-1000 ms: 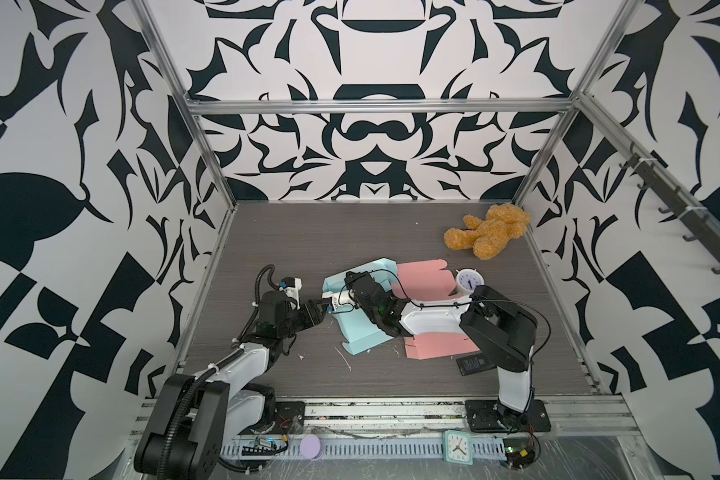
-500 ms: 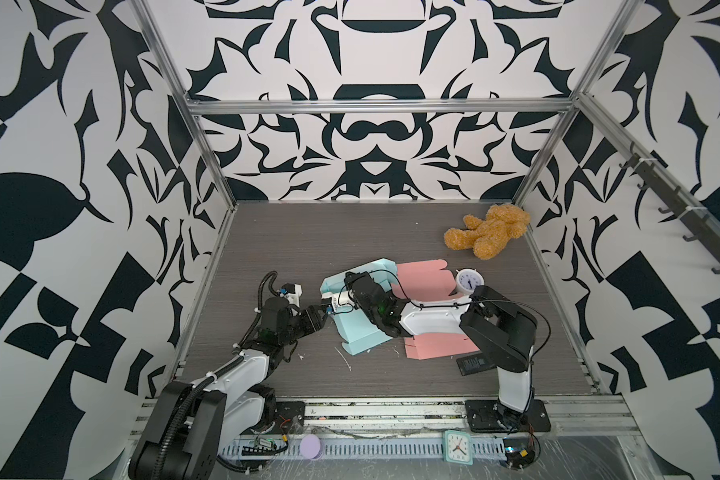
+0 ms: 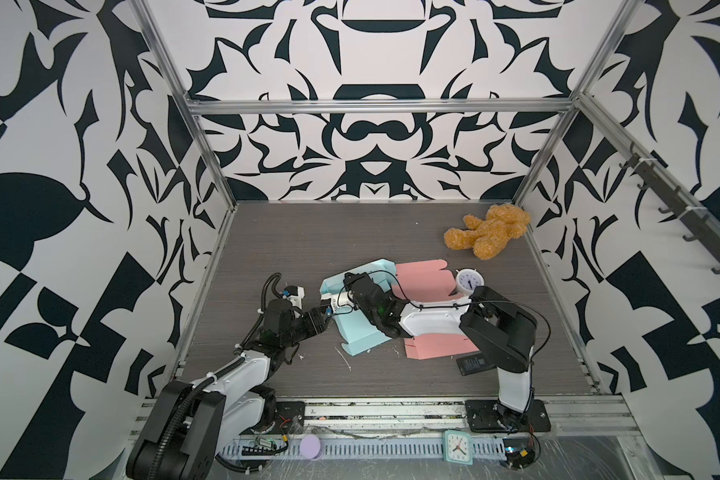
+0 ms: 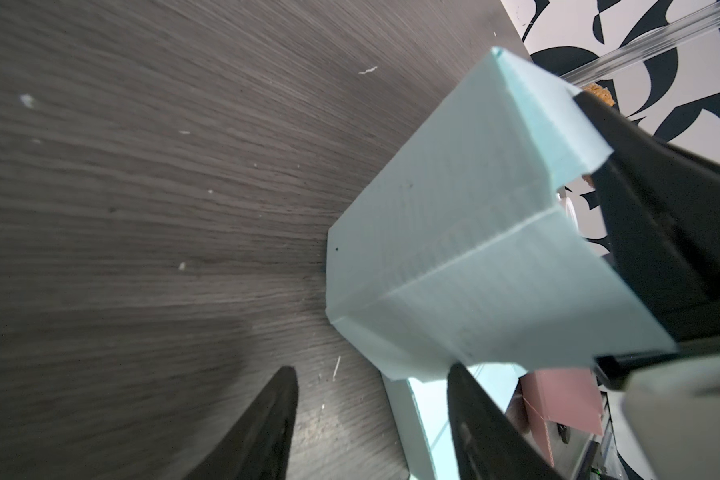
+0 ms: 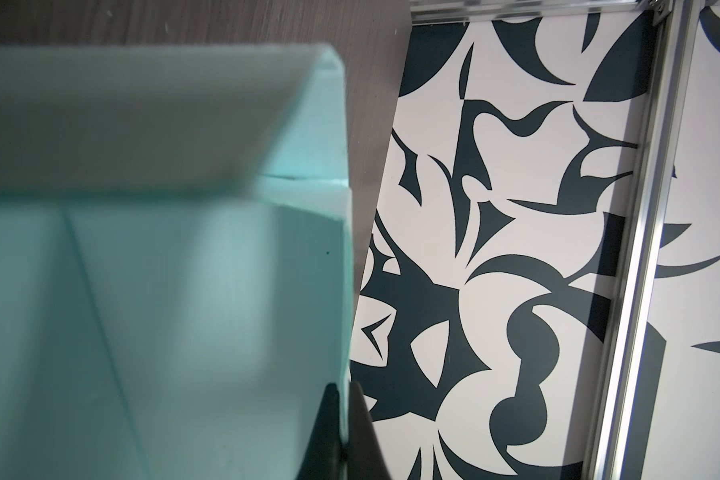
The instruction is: Fold the paper box
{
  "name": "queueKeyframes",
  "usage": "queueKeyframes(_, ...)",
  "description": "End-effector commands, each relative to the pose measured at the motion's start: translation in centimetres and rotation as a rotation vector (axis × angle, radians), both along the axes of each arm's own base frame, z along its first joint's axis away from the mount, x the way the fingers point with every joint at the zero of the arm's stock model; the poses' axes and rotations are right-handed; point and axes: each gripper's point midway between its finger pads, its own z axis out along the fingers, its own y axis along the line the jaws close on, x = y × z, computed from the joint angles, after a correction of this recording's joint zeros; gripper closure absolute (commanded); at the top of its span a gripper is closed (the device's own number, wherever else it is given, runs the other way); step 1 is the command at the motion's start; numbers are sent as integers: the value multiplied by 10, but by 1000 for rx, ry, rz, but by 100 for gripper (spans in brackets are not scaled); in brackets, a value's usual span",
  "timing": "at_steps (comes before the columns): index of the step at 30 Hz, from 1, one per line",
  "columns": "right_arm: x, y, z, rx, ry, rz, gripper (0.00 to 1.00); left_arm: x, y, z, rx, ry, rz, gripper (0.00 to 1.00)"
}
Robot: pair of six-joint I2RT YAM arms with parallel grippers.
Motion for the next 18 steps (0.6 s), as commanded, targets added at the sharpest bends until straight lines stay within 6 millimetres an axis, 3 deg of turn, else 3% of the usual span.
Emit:
queueKeyframes(1, -3, 4, 30, 50, -39, 11, 100, -8, -1, -5, -11, 13, 0, 34)
queueKeyframes(4, -3, 4, 30, 53, -38, 10, 100, -14, -1, -6, -10, 21, -5, 23)
queueKeyframes(8, -3, 5, 30, 55, -39, 12, 100, -19, -1, -9, 14, 37, -5, 19)
queueKeyframes(9, -3, 5, 30, 57, -38, 12, 100, -19, 0, -11, 25, 47, 4, 21)
queueKeyframes(13, -5, 6, 32, 57, -41, 15, 100, -14, 4, -16, 74, 73, 37, 41)
queueKeyframes(18, -6, 7, 34, 63, -45, 15, 100, -13, 0, -27, 115, 114, 30, 53)
